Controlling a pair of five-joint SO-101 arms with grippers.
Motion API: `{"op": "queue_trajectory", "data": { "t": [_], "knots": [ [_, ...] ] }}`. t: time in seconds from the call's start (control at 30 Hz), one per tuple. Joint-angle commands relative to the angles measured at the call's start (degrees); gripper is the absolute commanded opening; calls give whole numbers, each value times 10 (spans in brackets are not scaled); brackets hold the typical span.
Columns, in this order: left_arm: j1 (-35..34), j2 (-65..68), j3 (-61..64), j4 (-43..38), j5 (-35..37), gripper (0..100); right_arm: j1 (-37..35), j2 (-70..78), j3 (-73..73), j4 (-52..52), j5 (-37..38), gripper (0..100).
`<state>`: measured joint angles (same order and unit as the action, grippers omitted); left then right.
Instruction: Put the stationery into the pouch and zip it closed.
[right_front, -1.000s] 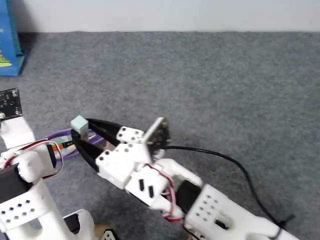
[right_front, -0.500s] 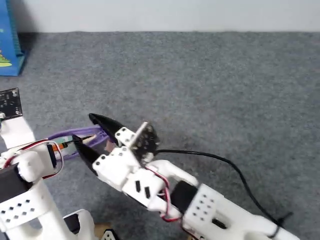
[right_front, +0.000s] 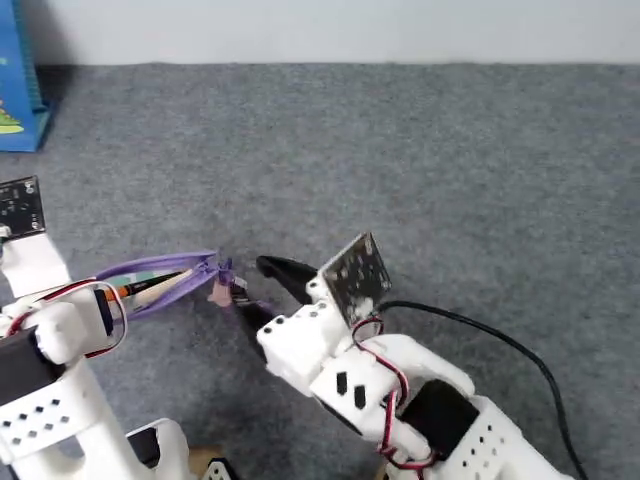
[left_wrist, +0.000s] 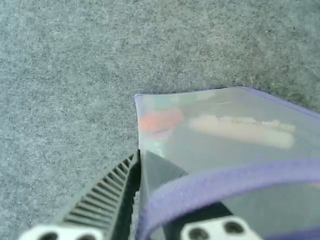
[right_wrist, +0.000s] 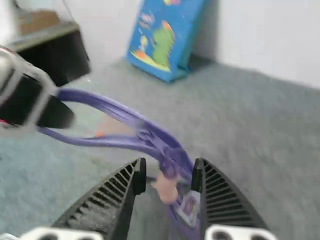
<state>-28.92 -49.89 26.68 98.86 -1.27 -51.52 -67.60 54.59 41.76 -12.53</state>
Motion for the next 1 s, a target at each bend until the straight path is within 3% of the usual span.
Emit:
{"op": "queue_trajectory", "data": {
  "t": [0.0, 0.27, 0.43, 0.77, 0.97],
  "knots": [
    [8, 25, 14, 4, 8, 13, 11, 29, 23, 7, -9, 148],
    [8, 25, 14, 6, 8, 13, -40, 129, 41, -73, 11, 302],
    [8, 25, 14, 6, 8, 13, -41, 181, 40, -140, 14, 246],
    [8, 25, 14, 6, 8, 13, -23, 234, 40, -226, 15, 237],
    [8, 25, 15, 6, 8, 13, 7, 231, 40, -227, 15, 47]
  ]
}}
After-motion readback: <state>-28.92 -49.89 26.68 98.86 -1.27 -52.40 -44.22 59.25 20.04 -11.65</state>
